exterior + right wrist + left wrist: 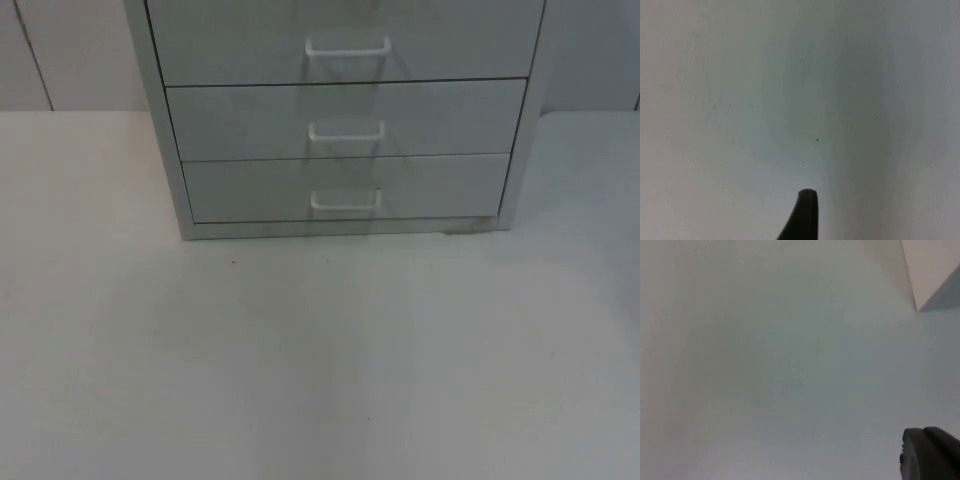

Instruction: Open the drawer with the left hand, place the block into the drawer with the right hand, then close the drawer with the left hand.

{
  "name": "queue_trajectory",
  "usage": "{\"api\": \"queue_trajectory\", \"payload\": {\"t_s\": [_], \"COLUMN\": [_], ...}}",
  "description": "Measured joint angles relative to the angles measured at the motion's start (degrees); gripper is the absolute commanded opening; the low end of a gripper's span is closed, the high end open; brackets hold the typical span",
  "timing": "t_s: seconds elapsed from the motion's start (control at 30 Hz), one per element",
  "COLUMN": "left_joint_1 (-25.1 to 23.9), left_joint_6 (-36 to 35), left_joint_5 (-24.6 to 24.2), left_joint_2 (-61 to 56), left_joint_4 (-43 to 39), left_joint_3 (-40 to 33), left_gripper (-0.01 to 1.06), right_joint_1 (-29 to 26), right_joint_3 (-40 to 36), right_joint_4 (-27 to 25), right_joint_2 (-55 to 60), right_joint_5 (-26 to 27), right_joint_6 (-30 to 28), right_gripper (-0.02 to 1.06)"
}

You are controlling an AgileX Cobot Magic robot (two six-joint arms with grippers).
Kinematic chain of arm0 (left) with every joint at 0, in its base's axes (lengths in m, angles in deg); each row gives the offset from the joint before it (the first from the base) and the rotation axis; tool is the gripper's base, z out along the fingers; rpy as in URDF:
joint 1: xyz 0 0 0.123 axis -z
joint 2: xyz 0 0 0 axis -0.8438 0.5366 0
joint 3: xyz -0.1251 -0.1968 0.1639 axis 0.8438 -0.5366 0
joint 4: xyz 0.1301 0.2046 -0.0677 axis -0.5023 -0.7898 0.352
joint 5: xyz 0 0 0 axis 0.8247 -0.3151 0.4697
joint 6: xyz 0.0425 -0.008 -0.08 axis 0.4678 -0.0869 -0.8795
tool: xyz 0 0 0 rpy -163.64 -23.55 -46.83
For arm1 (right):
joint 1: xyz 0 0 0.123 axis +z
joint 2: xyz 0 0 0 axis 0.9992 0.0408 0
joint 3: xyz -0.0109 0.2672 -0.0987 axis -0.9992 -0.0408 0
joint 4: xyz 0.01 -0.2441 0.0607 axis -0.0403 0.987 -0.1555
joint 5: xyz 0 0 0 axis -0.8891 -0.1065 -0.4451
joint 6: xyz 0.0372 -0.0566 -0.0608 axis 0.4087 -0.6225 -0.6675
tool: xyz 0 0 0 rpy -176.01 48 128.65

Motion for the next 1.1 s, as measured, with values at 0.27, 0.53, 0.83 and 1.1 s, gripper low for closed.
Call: {"api": "queue_trajectory", "payload": {"t_s": [0.27,0.53,0.83,1.1], "left_joint_1": [0.0,0.0,0.0,0.0], "left_joint_6": [0.0,0.0,0.0,0.0], "left_joint_5": [-1.0,0.4,0.6,0.4], "left_joint_2": [-2.0,-10.1,-21.8,-39.4], "left_joint_4": [0.1,0.8,3.1,4.6], "left_joint_3": [-0.5,-5.6,-9.6,-14.9], "left_gripper": [0.0,0.0,0.0,0.0], "right_joint_1": [0.0,0.0,0.0,0.0], "right_joint_3": [0.0,0.0,0.0,-0.8], "right_joint_4": [0.0,0.0,0.0,0.0], "right_joint_2": [0.0,-4.9,-20.7,-37.3], "right_joint_5": [0.0,1.8,2.8,2.5], "right_joint_6": [0.0,-0.3,-1.1,-2.6], "right_gripper": [0.76,0.76,0.76,0.76]}}
